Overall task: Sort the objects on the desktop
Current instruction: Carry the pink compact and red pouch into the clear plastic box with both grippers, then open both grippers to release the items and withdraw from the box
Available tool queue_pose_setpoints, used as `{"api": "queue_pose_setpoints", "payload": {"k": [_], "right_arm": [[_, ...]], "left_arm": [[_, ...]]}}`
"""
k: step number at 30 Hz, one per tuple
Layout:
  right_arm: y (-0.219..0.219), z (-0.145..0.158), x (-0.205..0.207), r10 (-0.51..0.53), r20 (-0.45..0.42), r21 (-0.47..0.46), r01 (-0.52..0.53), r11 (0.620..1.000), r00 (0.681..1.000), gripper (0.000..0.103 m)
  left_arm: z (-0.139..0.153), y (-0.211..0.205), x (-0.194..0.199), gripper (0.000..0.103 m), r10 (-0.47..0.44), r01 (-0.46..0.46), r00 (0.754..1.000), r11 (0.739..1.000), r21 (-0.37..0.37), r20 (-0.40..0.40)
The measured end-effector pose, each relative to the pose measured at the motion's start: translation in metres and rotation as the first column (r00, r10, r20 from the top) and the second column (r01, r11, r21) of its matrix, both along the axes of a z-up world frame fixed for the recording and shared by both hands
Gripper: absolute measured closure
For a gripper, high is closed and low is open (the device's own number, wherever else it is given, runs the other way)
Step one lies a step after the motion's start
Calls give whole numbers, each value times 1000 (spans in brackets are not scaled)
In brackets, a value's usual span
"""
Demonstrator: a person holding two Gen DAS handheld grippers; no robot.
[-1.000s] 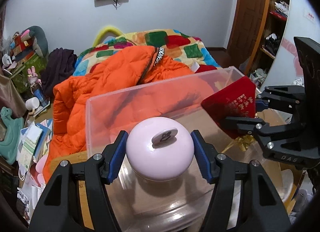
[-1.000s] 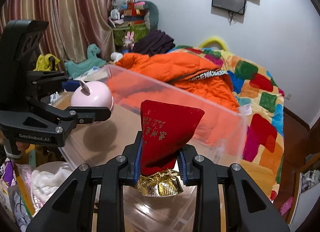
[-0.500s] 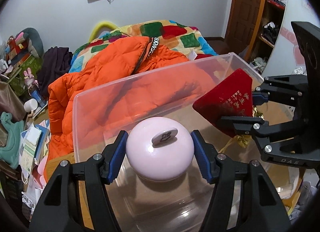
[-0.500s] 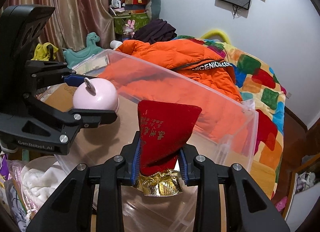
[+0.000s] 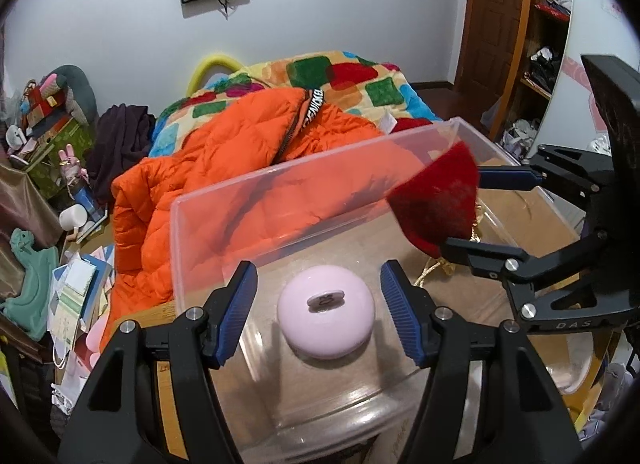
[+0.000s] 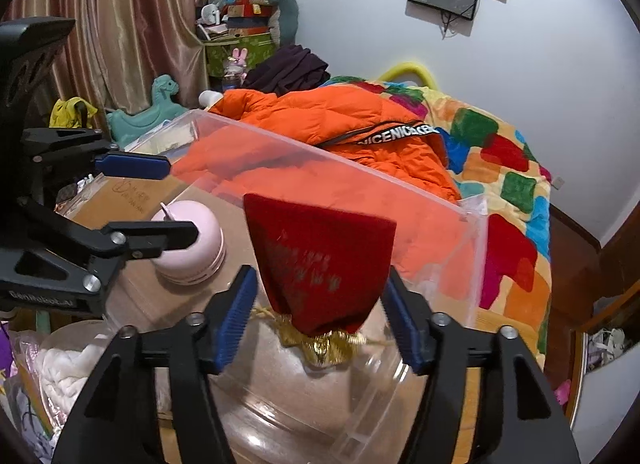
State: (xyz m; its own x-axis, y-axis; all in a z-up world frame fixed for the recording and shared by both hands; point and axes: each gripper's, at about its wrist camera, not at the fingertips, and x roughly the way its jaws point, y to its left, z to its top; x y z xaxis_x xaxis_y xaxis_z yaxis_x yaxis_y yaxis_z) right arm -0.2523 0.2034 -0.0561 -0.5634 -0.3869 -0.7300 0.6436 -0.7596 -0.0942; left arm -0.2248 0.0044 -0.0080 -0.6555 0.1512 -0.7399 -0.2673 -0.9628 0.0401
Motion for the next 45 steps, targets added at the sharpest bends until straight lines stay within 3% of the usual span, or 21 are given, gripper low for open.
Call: {"api": "queue_pose_setpoints", "payload": {"k": [8, 12, 21, 28, 35, 45], "right_arm": [[20, 17, 8, -60, -17, -29, 60, 998, 998, 33], [29, 32, 18, -93, -56, -43, 91, 995, 994, 23], [46, 73, 63, -135, -179, -89, 121, 989, 974, 21], [63, 92, 99, -159, -232, -131, 131, 983, 960, 20], [82, 89, 127, -198, -221, -177, 160, 971, 955, 20], [89, 49, 155, -220, -170, -161, 194, 968, 961, 20]], "left_arm": [[17, -3, 18, 29, 10, -9, 999, 1000, 11, -49], [29, -6, 31, 23, 18, -17, 996, 1000, 18, -85], [67, -21, 78, 10, 75, -68, 975, 997, 40, -208], [79, -35, 121, 7, 113, -106, 954, 993, 41, -278], [66, -57, 154, 6, 165, -145, 952, 985, 93, -260], [8, -73, 183, 6, 215, -205, 963, 976, 78, -163]]}}
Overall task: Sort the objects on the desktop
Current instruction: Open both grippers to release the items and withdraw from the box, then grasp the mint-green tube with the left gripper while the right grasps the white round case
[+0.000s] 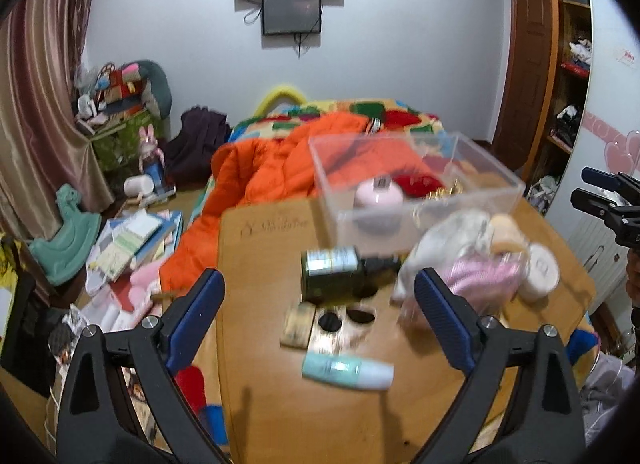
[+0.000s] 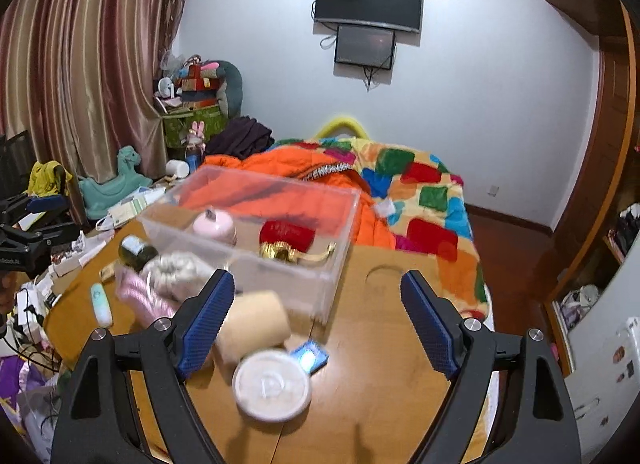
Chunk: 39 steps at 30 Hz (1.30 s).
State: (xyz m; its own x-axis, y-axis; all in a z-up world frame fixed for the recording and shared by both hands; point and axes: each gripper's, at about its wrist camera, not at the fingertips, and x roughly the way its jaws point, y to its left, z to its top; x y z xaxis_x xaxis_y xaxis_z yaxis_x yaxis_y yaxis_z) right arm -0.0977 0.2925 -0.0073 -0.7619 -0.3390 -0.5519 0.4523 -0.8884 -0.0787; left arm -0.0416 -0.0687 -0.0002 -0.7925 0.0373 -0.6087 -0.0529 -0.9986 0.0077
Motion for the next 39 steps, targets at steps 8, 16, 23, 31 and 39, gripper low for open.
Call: {"api": "queue_pose_setpoints", "payload": {"k": [8, 16, 23, 31, 39], "right_arm": [[1, -47, 13, -24, 78, 45, 21, 999, 997, 20], [3, -84, 17, -38, 172, 37, 32, 999, 984, 20], [-1, -97, 5, -22, 227, 30, 15, 999, 974, 20], [-6, -106, -2, -12, 233, 36, 4, 999, 972, 20], [-3, -107, -6, -3, 227, -5, 4, 1000, 974, 26]], "left_arm": [[-36, 7, 20, 6, -26, 26, 998, 1000, -7, 59], [-64, 16, 18, 6, -50, 52, 991, 999, -11, 124], [-76, 23, 8, 6, -66, 71, 988, 997, -33, 137], [-83, 29, 4, 6, -53, 62, 989, 996, -68, 137], [-84, 22, 1, 21, -62, 64, 990, 998, -16, 129]]}}
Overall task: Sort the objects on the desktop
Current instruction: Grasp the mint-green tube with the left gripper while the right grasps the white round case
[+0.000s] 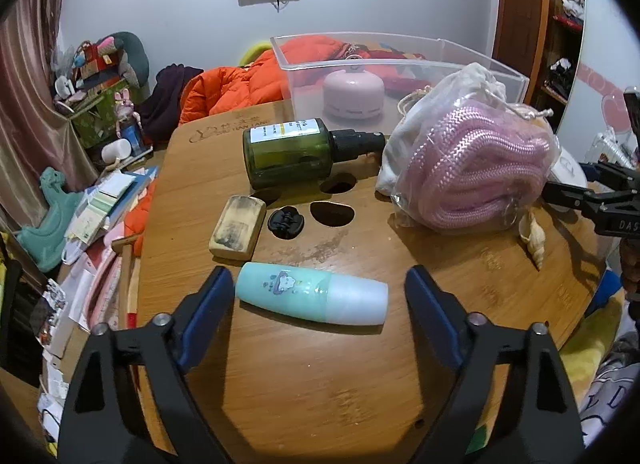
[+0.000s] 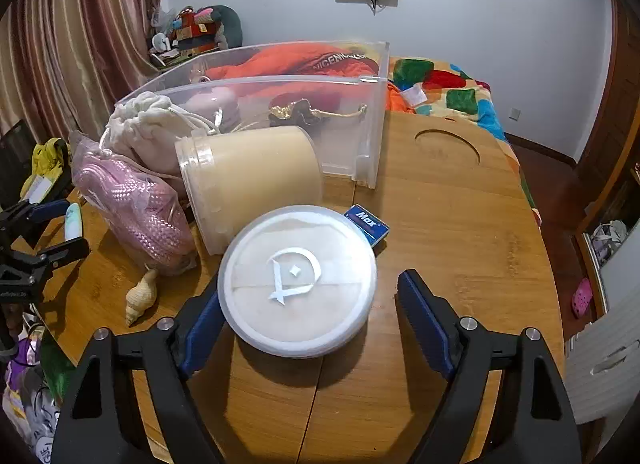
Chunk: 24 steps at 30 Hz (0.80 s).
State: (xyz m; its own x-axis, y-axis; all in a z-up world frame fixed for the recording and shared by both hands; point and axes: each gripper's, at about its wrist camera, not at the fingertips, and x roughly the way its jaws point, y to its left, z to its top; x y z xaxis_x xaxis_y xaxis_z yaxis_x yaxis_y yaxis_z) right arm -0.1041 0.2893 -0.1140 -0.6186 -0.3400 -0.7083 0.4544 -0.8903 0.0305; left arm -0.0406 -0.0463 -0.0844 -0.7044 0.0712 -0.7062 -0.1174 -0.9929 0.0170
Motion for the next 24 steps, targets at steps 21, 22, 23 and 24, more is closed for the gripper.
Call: {"api": "queue_pose_setpoints", "payload": {"k": [21, 22, 23, 24], "right_arm": [[22, 38, 11, -19, -37, -74, 16, 997, 999, 41], [23, 43, 13, -15, -48, -77, 12, 997, 999, 41], [23, 46, 14, -12, -55, -79, 7, 997, 998, 41], [23, 51, 14, -9, -64, -81, 3, 997, 998, 41]], "left_arm": [[29, -4, 19, 30, 39, -35, 995, 999, 41, -92], [34, -3, 20, 30, 38, -34, 994, 999, 42, -105], [40, -3, 21, 30, 39, -34, 992, 999, 41, -120], [44, -3, 21, 30, 39, -34, 991, 999, 41, -131]]}}
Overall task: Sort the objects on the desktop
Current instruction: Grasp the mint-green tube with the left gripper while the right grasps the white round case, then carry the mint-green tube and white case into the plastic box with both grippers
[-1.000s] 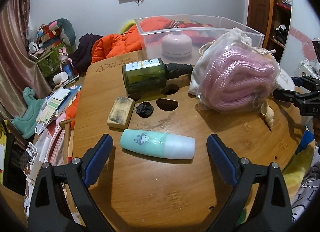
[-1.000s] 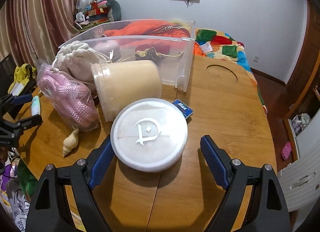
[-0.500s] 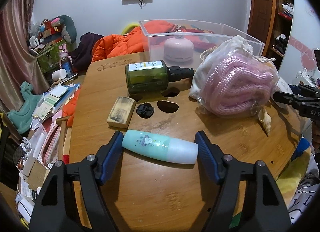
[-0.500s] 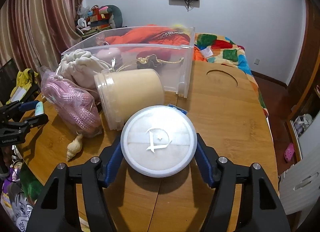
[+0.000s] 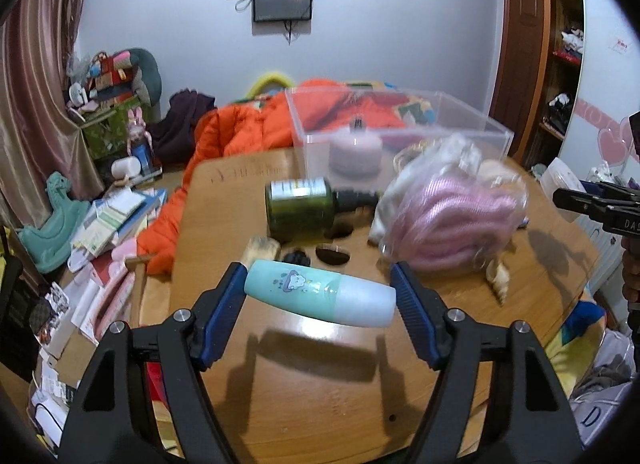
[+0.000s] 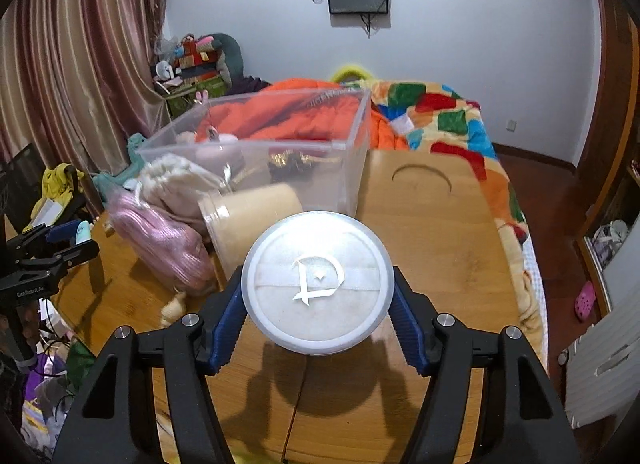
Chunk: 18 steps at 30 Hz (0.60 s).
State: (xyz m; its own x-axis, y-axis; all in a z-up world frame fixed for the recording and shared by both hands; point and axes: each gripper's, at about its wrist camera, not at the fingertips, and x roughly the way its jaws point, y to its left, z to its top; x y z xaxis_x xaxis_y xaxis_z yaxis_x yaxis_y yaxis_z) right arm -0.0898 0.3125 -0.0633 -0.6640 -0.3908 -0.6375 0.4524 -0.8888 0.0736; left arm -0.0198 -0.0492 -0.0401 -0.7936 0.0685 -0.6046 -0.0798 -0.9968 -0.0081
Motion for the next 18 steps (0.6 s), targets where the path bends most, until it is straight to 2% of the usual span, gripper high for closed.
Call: {"api": "queue_pose_setpoints", "payload": {"k": [4, 9, 18], "right_arm": [[2, 18, 0, 9, -34, -17, -9, 1000, 999, 41], [2, 40, -7, 33, -66, -43, -36, 998, 997, 41], [-5, 71, -26, 66, -122, -36, -70, 997, 990, 41]], "left_arm": [[22, -2, -1, 30, -6, 8, 998, 999, 35, -56], [49, 1, -12, 30, -16, 20, 993, 999, 26, -118], [92, -3, -47, 30, -41, 51, 983, 998, 48, -178]]}}
